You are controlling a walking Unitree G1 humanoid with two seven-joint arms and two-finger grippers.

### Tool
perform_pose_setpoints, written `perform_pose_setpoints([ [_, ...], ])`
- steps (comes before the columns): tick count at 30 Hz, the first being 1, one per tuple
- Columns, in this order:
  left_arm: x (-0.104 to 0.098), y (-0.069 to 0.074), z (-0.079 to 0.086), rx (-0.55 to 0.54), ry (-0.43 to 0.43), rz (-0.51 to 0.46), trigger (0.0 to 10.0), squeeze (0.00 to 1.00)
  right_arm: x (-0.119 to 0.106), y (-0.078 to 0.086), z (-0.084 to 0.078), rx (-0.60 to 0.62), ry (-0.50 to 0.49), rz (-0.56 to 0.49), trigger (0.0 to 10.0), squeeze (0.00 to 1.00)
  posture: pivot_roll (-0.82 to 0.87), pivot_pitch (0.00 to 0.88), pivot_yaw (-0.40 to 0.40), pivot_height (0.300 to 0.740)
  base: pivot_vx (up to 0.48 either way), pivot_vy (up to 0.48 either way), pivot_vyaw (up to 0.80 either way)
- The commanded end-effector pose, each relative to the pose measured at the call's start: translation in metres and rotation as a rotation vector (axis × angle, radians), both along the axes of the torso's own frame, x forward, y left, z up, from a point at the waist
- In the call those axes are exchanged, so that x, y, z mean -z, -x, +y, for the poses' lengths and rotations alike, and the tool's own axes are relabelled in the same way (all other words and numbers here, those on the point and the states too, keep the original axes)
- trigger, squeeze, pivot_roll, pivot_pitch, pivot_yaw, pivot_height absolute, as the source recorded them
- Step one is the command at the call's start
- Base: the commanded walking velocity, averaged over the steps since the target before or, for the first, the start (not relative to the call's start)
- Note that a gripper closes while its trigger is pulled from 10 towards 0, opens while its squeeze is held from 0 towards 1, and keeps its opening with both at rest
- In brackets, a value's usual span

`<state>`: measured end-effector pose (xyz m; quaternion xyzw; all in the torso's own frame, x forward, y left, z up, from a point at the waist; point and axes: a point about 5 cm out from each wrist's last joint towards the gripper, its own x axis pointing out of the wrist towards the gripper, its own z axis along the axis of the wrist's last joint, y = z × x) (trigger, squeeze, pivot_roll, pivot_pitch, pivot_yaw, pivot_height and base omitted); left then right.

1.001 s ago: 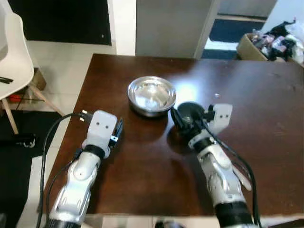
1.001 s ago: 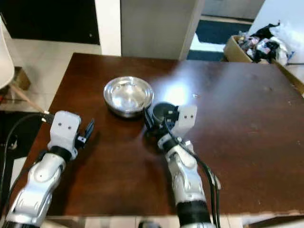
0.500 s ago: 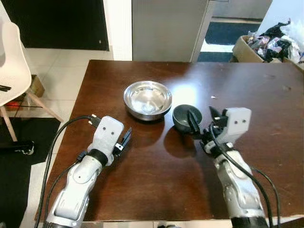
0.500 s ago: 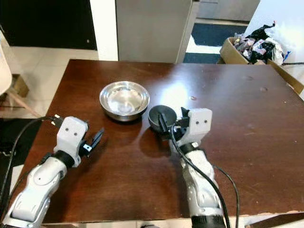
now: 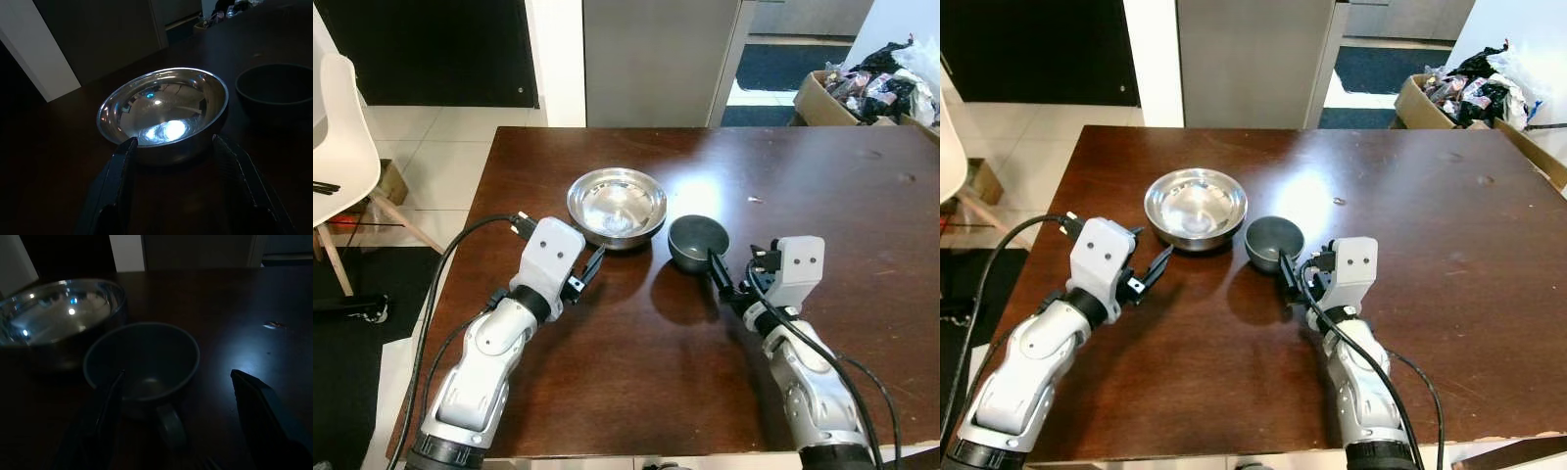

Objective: Setting the table

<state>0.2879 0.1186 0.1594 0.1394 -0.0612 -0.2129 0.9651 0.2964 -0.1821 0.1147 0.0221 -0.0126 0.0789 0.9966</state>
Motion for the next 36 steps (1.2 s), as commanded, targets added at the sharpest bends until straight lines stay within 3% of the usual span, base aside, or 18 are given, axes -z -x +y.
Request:
perform_pose_setpoints([
  [1,0.004,0.003,0.003,-0.008,-0.013,0.019,10.0,0.0,0.011,0.004,0.0,-0.007,0.047,0.043,10.0,0.0,-0.07,0.0,0.054,0.74,0.0,0.0,0.0],
  [14,0.005,0.003,0.006,-0.018,-0.02,0.029,10.0,0.0,0.034,0.016,0.002,-0.051,0.051,0.121,10.0,0.0,-0.06,0.002,0.069,0.74,0.0,0.0,0.0],
  [28,0.006,0.004,0.006,-0.032,-0.014,0.037,10.0,0.0,0.028,-0.002,0.003,-0.105,0.077,0.088,9.9,0.0,-0.04,0.007,0.066,0.74,0.0,0.0,0.0],
  [29,0.006,0.004,0.006,-0.033,-0.013,0.038,10.0,0.0,0.027,-0.003,0.003,-0.114,0.08,0.084,8.9,0.0,-0.04,0.007,0.066,0.74,0.0,0.0,0.0],
  [30,0.006,0.005,0.007,-0.034,-0.013,0.039,10.0,0.0,0.027,-0.004,0.004,-0.12,0.081,0.082,8.9,0.0,-0.04,0.007,0.066,0.74,0.0,0.0,0.0],
  [31,0.006,0.005,0.006,-0.034,-0.013,0.039,10.0,0.0,0.027,-0.004,0.004,-0.124,0.08,0.082,7.1,0.0,-0.04,0.007,0.066,0.74,0.0,0.0,0.0],
  [32,0.006,0.005,0.006,-0.034,-0.012,0.04,10.0,0.0,0.027,-0.005,0.005,-0.13,0.073,0.082,1.1,0.0,-0.04,0.012,0.066,0.74,0.0,0.0,0.0],
  [33,0.006,0.005,0.006,-0.034,-0.012,0.04,10.0,0.0,0.027,-0.005,0.005,-0.13,0.073,0.082,1.1,0.0,-0.04,0.012,0.066,0.74,0.0,0.0,0.0],
  [34,0.005,0.006,0.007,-0.035,-0.013,0.041,10.0,0.0,0.027,-0.006,0.006,-0.138,0.064,0.081,0.0,0.0,-0.04,0.015,0.067,0.74,0.0,0.0,0.0],
  [36,0.005,0.006,0.007,-0.035,-0.013,0.041,10.0,0.0,0.027,-0.006,0.006,-0.138,0.064,0.081,0.0,0.0,-0.04,0.015,0.067,0.74,0.0,0.0,0.0],
])
